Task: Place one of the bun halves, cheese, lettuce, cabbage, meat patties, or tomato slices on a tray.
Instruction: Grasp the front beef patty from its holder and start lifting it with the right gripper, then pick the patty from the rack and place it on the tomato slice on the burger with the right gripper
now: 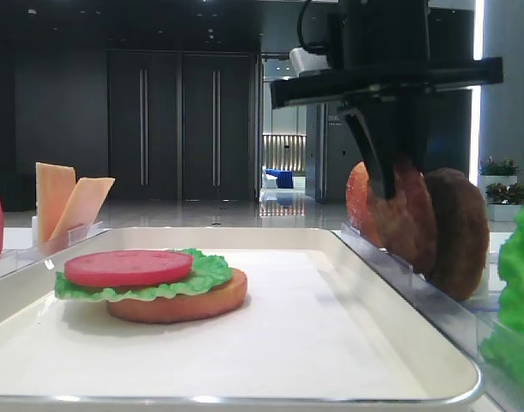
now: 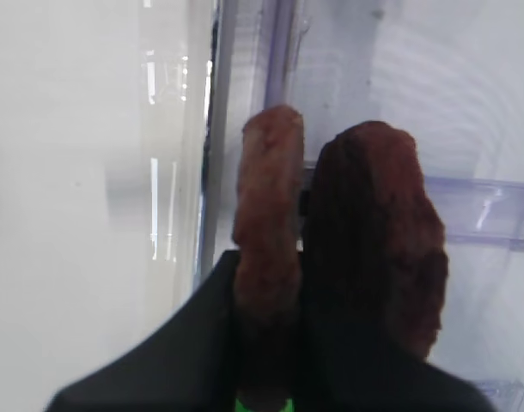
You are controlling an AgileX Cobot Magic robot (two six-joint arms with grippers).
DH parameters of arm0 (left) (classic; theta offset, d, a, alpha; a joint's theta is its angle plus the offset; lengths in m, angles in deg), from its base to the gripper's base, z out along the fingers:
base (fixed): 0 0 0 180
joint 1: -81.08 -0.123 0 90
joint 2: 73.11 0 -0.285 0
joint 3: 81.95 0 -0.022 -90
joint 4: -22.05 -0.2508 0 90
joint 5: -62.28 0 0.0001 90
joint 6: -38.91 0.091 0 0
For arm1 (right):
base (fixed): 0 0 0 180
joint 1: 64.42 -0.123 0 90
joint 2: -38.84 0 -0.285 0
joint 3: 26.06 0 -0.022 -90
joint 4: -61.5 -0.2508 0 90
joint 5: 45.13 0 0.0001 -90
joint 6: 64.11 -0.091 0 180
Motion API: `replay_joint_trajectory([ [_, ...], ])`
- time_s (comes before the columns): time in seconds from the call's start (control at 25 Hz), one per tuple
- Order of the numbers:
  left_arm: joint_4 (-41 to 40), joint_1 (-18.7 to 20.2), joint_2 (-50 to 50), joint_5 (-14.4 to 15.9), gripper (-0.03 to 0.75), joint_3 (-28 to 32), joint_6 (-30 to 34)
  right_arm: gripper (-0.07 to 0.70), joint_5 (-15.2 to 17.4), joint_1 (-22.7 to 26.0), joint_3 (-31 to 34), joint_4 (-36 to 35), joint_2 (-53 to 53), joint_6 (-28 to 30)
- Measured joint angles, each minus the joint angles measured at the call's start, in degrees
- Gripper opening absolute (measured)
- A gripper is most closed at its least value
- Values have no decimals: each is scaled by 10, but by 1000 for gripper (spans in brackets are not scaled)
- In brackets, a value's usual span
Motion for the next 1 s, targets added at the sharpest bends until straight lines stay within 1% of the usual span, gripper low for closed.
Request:
replay_joint_trajectory([
  [0.08, 0, 0, 0, 0, -1, 0, 0, 97, 14, 0, -12, -6, -10, 2],
  [0.12, 0, 0, 0, 0, -1, 0, 0, 97, 14, 0, -19, -8, -16, 3],
  [0.24, 0, 0, 0, 0, -1, 0, 0, 96, -3, -2, -38, -25, -30, 4],
  [0.52, 0, 0, 0, 0, -1, 0, 0, 96, -5, -15, -49, -53, -37, 14],
  [0.64, 0, 0, 0, 0, -1, 0, 0, 96, -8, -27, -49, -103, -37, 39],
  [0.72, 0, 0, 0, 0, -1, 0, 0, 96, -31, -36, -49, -157, -37, 69],
  [0.92, 0, 0, 0, 0, -1, 0, 0, 96, -126, -42, -49, -355, -37, 191],
  [1.0, 0, 0, 0, 0, -1, 0, 0, 96, -151, -42, -49, -399, -37, 222],
])
